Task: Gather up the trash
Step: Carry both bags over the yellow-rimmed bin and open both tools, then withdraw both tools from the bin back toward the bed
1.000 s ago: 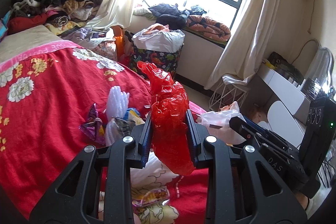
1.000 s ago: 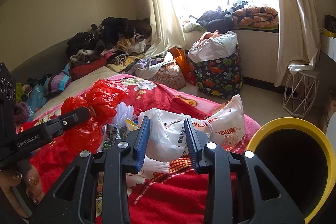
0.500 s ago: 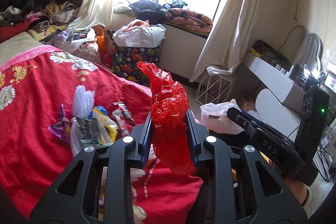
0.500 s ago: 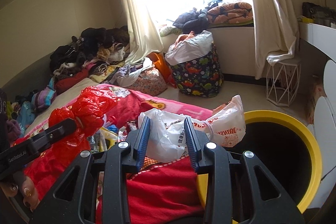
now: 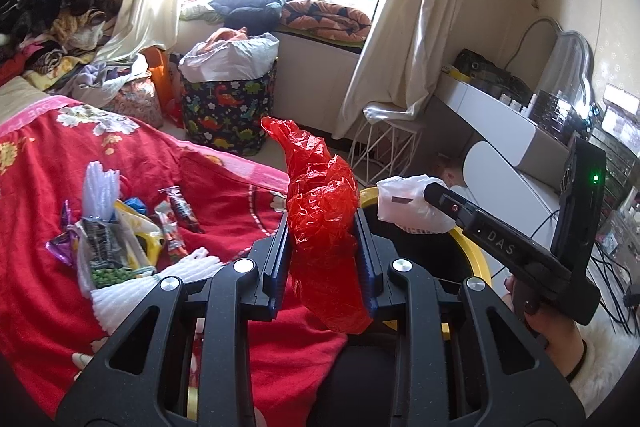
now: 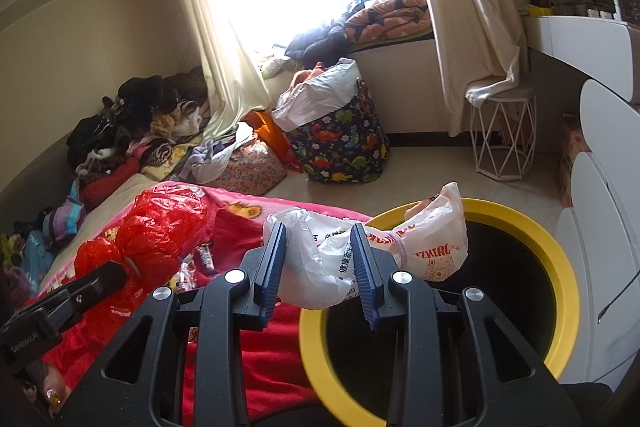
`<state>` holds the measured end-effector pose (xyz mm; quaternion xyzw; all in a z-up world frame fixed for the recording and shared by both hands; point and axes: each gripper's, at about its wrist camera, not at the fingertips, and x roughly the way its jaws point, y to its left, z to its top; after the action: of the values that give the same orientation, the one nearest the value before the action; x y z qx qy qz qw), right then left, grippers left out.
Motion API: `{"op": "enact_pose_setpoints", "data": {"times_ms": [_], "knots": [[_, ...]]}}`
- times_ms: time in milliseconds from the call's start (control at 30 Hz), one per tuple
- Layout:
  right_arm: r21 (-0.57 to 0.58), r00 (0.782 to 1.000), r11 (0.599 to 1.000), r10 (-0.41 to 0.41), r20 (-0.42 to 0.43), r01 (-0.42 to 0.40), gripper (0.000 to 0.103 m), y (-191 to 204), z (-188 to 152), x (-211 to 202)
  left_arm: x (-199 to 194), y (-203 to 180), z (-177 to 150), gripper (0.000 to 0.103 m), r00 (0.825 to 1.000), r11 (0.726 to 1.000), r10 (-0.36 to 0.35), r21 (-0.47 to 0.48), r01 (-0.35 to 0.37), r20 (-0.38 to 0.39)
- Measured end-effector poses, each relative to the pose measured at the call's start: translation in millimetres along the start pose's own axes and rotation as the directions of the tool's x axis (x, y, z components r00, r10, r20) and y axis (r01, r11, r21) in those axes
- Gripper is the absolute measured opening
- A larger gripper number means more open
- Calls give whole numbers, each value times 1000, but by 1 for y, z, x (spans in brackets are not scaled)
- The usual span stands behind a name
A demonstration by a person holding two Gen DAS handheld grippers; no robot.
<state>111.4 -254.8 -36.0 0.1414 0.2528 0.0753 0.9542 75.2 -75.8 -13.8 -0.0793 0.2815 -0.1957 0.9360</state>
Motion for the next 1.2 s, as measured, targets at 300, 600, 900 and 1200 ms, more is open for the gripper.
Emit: {"op": "enact_pose_setpoints", "data": {"times_ms": [300, 600, 900, 1200], "knots": [[66, 1000, 997, -30, 1, 30, 32, -29, 3, -4, 13, -23, -2, 23, 999, 999, -33, 33, 34, -27], [140, 999, 989, -47, -13, 49, 32, -54, 5, -5, 29, -38, -10, 23, 995, 996, -64, 59, 69, -81], [181, 998, 982, -51, -30, 55, 32, -69, 11, -2, 53, -48, -15, 23, 985, 992, -90, 72, 102, -147], [260, 994, 960, -105, -19, 107, 63, -91, 11, -7, 84, -62, -20, 65, 973, 986, -130, 79, 147, -191]]}}
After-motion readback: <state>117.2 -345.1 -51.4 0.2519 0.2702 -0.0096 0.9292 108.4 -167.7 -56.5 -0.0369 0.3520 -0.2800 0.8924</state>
